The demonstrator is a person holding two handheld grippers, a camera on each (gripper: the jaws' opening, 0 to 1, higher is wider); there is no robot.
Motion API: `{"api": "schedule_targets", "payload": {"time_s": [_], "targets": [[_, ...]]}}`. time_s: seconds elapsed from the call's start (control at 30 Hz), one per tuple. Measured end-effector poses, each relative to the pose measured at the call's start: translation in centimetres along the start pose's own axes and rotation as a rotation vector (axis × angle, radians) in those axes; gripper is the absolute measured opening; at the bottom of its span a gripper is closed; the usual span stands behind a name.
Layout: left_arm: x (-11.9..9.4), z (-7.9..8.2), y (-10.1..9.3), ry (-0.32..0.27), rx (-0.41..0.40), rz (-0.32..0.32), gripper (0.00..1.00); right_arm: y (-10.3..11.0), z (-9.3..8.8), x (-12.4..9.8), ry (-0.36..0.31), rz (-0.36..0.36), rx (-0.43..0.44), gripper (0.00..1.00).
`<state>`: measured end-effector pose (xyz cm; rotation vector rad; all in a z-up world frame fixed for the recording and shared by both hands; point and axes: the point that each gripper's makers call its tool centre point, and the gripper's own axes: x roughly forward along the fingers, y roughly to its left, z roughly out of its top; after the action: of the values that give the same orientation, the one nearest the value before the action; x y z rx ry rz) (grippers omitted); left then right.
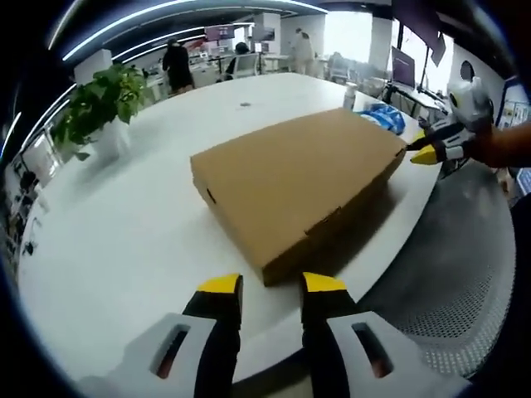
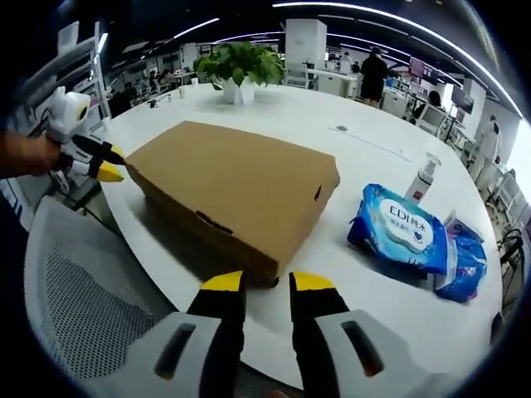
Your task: Operate the shoe box by opening the lid, removing the specified soft item, and placing it in the target area until the item is outside and the box remains undamaged.
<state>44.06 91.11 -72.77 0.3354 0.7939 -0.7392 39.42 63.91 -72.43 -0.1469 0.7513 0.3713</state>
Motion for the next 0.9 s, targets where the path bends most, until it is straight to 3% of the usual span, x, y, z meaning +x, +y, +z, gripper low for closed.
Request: {"api": "schedule_targets", "payload": {"time_s": [0.23,0.53,0.9], "targets": [[0.6,0.5,0.1,-0.001,0.008,-0.012,0.17,-0.1,0.6,0.6,0.000,0.001,-0.010,0.17],[1.3,0.9,0.5,0.008,0.028,-0.001,0.18,-0.6,1.0,1.0,-0.005,-0.003,-0.019,0.16],[3.3,3.4,1.6,0.017,0.049,0.015,0.18,-2.7,2.3,2.1,-0.012,-0.012,-0.018,0.16]]}}
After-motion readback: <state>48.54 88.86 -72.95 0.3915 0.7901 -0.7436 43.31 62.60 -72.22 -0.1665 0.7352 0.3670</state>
